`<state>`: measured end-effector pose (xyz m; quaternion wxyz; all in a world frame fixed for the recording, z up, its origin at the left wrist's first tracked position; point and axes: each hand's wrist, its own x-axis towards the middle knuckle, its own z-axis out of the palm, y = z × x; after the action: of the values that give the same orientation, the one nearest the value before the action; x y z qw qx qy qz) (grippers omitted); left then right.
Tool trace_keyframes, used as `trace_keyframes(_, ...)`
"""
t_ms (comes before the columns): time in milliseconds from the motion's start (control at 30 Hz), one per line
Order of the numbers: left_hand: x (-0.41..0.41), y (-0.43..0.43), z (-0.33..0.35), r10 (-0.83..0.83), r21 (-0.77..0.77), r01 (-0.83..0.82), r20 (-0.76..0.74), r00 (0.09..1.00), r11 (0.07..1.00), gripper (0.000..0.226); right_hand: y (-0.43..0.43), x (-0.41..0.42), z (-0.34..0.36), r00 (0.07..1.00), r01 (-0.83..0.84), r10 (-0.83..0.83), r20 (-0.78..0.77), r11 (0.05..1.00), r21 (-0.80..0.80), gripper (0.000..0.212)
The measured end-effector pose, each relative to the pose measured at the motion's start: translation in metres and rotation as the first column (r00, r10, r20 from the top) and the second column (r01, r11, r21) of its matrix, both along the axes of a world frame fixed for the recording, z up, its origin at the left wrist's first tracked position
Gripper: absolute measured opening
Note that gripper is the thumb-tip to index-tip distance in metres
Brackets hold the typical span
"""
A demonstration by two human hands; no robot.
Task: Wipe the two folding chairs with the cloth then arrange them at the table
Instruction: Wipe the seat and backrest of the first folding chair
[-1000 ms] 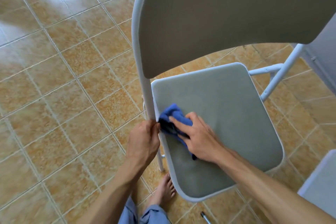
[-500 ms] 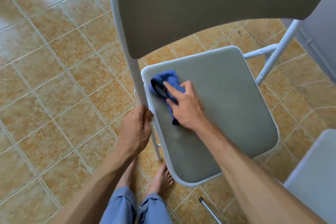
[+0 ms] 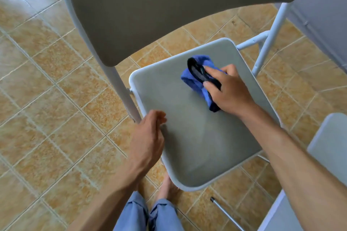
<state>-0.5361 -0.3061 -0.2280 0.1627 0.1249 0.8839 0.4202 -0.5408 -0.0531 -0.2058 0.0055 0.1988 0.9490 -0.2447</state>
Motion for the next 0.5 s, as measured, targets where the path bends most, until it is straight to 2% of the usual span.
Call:
trace_keyframes(33,-0.001,0.008,-0.001,0.008,0.012,-0.008,-0.037,0.999,1.000,0.026,-0.015,-0.013,-0.015,0.997,0.081,-0.082,-0.004,0.996,-0.049,0.048)
trace_keyframes(100,-0.011,0.025,-0.003,0.110,0.041,-0.107,-0.072,0.991,0.993,0.030,-0.056,-0.013,-0.039,0.989,0.137,-0.141,-0.038,0.987,-0.081,0.053)
trace_keyframes(167,-0.030,0.039,-0.007,0.232,0.048,-0.229,-0.071,0.970,0.972,0.032,-0.092,0.021,-0.046,0.994,0.098,-0.102,-0.049,0.992,-0.075,0.056)
trace_keyframes(233,-0.049,0.048,-0.020,0.263,0.023,-0.262,-0.092,0.961,0.965,0.035,-0.111,0.075,-0.034,0.999,-0.029,0.028,-0.017,0.995,-0.094,0.061)
trace_keyframes(300,-0.061,0.053,-0.039,0.178,-0.059,-0.188,-0.145,0.973,0.980,0.040,-0.108,0.131,-0.020,0.976,-0.214,0.216,0.008,0.973,-0.080,0.070)
trace_keyframes(333,-0.064,0.054,-0.048,0.108,-0.149,-0.136,-0.186,0.977,0.979,0.045,-0.096,0.153,-0.016,0.954,-0.301,0.301,0.005,0.953,-0.041,0.073)
trace_keyframes(400,-0.061,0.056,-0.061,-0.022,-0.355,-0.064,-0.233,0.972,0.933,0.053,-0.050,0.179,-0.019,0.935,-0.352,0.354,0.010,0.928,0.121,0.080)
trace_keyframes(433,-0.058,0.059,-0.065,-0.056,-0.417,-0.053,-0.244,0.968,0.907,0.055,-0.021,0.185,-0.023,0.960,-0.276,0.278,0.022,0.938,0.210,0.083)
trace_keyframes(500,-0.054,0.062,-0.068,-0.056,-0.466,-0.079,-0.269,0.962,0.881,0.057,0.038,0.181,-0.024,0.996,0.076,-0.085,0.012,0.940,0.332,0.079)
